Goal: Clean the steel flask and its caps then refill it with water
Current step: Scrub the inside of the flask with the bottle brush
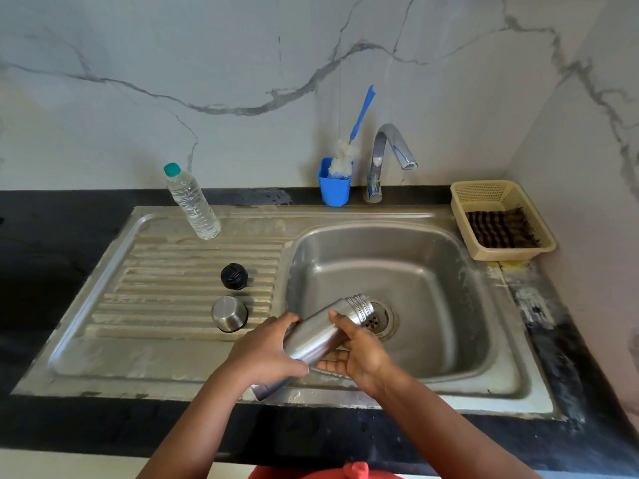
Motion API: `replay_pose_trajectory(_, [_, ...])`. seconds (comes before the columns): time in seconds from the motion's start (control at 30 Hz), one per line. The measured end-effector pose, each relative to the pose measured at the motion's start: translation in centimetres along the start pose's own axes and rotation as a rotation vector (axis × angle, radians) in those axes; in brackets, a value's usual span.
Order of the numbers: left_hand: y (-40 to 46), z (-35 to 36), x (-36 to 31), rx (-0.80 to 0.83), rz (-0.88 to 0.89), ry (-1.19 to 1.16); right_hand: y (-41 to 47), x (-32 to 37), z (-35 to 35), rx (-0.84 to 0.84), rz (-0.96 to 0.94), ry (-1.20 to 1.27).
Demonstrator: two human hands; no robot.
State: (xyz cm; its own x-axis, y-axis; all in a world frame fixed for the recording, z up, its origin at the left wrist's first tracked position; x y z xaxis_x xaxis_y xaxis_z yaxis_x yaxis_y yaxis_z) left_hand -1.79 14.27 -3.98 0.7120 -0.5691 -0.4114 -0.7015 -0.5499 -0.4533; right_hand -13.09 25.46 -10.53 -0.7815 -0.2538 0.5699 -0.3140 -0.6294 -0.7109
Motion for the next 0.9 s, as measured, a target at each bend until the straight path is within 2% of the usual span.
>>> replay_pose_trajectory(0.9, [0.7, -1.3, -0.1, 0.109, -0.043, 0.073, 0.3, -0.2, 0.9, 0.004, 0.050, 0.003])
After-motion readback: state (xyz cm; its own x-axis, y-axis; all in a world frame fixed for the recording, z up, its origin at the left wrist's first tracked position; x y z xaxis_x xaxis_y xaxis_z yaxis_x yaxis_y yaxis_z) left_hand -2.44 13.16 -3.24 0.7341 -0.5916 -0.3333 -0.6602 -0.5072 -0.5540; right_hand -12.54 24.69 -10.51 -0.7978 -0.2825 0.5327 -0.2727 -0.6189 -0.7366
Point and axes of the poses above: each hand's wrist, its own y-axis towards the middle knuckle, its own z-axis out of the palm, x = y × z, the point moved 6 cm from there along y, towards the middle knuckle
